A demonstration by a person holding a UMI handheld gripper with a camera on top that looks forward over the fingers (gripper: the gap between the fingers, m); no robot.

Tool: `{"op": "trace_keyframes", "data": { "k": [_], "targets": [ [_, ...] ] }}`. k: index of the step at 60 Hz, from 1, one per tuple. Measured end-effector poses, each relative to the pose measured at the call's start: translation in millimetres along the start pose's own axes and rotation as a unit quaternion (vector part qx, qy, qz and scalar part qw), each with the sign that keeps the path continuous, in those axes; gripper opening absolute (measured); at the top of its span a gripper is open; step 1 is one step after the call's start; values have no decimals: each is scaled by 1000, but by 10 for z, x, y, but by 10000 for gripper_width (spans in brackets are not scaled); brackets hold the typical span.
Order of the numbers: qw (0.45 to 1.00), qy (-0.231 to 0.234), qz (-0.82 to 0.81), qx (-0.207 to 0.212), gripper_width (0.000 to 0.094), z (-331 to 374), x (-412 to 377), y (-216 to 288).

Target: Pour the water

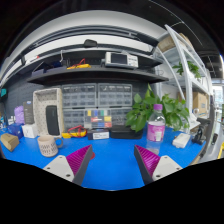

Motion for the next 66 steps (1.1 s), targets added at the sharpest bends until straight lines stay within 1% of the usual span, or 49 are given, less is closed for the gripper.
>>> {"op": "trace_keyframes", "data": {
  "k": [8, 15, 26, 36, 43, 49, 50, 53, 58, 62, 66],
  "targets": [
    [1000, -17, -8, -5, 863, -45, 569, -94],
    [999, -31, -20, 12, 849, -174, 973, -52],
    [999, -27, 2, 34, 852, -571, 1438, 39],
    [1000, 8, 9, 29, 847, -954, 1549, 55],
    [999, 30, 5, 24, 808, -1141, 1559, 45],
    [999, 44, 4, 24, 720, -1231, 1542, 28],
    [999, 45, 4, 25, 677, -1245, 1541, 28],
    [998, 50, 3, 29, 501, -1275, 1532, 36],
    [998, 56, 5, 35, 472, -1279, 1540, 15],
    [998, 60, 9, 35, 379, -1275, 1540, 18],
    [998, 59, 12, 33, 349, -1276, 1538, 16]
  ]
}}
Point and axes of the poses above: the point between the fingertips, and its own axes, seen from behind it with the camera up: x to the right, y up, z backward, against the way the camera looks, the point moved 9 cm from there along z, backward, against the way the camera looks, and after that the axes turned 1 degree about z, right-handed, at the moved point
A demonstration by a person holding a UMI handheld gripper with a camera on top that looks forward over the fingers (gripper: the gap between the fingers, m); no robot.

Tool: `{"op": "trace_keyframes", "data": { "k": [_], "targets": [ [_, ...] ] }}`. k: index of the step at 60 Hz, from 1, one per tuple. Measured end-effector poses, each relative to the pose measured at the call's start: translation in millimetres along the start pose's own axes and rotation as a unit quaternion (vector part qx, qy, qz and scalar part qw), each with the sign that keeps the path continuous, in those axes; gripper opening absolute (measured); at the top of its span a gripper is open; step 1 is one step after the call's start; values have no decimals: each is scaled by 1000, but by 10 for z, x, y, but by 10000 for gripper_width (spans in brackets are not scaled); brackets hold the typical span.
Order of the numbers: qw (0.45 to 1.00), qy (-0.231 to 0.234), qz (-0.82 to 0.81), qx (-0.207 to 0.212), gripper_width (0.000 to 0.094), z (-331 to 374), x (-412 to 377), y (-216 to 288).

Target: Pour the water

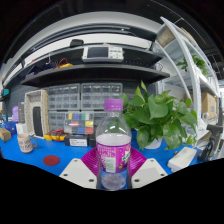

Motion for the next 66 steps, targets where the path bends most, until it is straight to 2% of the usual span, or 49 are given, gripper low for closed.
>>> {"op": "trace_keyframes", "data": {
  "k": [13, 28, 47, 66],
  "targets": [
    [998, -6, 61, -10, 346, -60, -184, 66],
    [966, 29, 259, -1, 346, -304, -1044, 290],
    [850, 90, 519, 37, 345, -708, -2454, 421],
    [669, 81, 733, 91, 352, -893, -3313, 397]
  ]
}}
Point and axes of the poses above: the point between the fingertips, and its own axes, seen from behind it with the camera up: x to the right, y up, z backward, against the way the camera looks, the point moved 9 cm from there along z, backward, against the way the camera looks, and after that the axes turned 1 degree about z, right-handed, at the moved point
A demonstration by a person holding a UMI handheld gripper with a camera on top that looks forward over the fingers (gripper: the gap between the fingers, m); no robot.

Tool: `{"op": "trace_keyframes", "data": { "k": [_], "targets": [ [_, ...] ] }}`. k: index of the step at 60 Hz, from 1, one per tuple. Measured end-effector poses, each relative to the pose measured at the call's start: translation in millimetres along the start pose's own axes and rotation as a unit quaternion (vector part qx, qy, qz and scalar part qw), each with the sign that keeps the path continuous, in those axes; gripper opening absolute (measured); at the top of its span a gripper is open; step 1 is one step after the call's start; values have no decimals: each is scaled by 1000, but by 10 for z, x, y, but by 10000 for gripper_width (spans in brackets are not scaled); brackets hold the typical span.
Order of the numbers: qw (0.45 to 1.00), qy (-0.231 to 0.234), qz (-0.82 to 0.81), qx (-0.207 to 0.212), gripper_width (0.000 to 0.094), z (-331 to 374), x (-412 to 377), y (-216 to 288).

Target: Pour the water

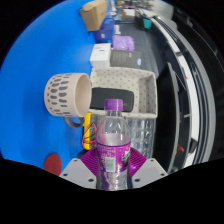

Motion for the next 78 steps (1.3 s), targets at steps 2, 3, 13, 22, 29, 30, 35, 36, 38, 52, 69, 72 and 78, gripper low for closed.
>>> {"op": "trace_keyframes", "data": {
  "k": [2, 3, 13, 22, 29, 30, 35, 36, 38, 52, 69, 72, 78],
  "targets": [
    [1000, -3, 31, -1, 352, -22, -6, 43],
    [999, -4, 47, -2, 353, -36, -8, 60],
    [979, -24, 204, 1, 354, -187, -28, 157],
    [975, -25, 219, -5, 353, -260, -28, 151],
    [978, -26, 207, -9, 353, -257, -27, 133],
    [979, -27, 201, -8, 352, -254, -22, 129],
    [990, -32, 140, -10, 352, -213, 32, 86],
    [992, -32, 121, -10, 354, -204, 53, 74],
    [997, -26, 78, -6, 353, -179, 93, 40],
    [934, 28, -355, 25, 353, 50, 359, -169],
    [730, 77, -677, 53, 355, 91, 279, -591],
    [710, 80, -698, 54, 353, 79, 206, -637],
    [680, 80, -727, 53, 354, 43, 12, -677]
  ]
}}
Point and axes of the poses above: the point between the fingertips, and its own axes, seen from behind it with the camera up: x to the right, y up, z backward, against the way the camera looks, the point moved 9 cm from there along z, backward, against the way the camera looks, and after that the axes turned 1 degree about z, right-handed, at the moved point
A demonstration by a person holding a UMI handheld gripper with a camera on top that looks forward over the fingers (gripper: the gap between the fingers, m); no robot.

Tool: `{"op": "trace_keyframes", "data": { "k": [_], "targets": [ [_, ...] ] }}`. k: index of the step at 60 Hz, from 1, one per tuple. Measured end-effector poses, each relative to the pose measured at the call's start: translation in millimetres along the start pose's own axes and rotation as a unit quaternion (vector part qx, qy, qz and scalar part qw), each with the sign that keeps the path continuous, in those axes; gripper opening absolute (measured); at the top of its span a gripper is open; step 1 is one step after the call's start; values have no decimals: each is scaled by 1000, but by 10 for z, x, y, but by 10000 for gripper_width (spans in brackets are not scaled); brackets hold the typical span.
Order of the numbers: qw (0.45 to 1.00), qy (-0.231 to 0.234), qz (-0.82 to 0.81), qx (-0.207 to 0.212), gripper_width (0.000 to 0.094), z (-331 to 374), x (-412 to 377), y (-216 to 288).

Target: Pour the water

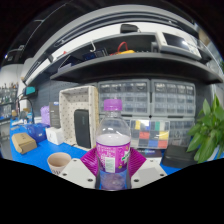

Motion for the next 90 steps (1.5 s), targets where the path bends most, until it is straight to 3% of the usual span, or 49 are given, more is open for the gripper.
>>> {"op": "trace_keyframes", "data": {
  "k": [8, 9, 11, 24, 33, 35, 38, 53, 65, 75, 90],
  "targets": [
    [1000, 5, -30, -6, 354, -91, 83, -271],
    [1000, 5, -29, -10, 410, -100, 95, -319],
    [999, 7, -29, 10, 359, -88, 81, -300],
    [1000, 8, -3, 17, 373, -37, 34, -330],
    [1000, -2, 0, 12, 516, -17, 14, -332],
    [1000, -8, -1, 1, 591, -5, 25, -353],
    [1000, -15, -8, -8, 802, 26, 30, -374],
    [997, -61, -39, -17, 816, 587, -19, -430],
    [989, -135, -43, -44, 821, 1135, -82, -623],
    [983, -165, -49, -62, 825, 1425, -71, -759],
    [979, -196, -27, -43, 827, 1751, 6, -585]
  ]
}}
Point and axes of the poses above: the point between the fingertips, and its own axes, seen from behind it with the camera up: x to the right, y up, z backward, against the way the camera looks, the point moved 9 cm from there along z, backward, against the way the camera looks, and after that the axes turned 1 degree about z, right-handed, at the moved point
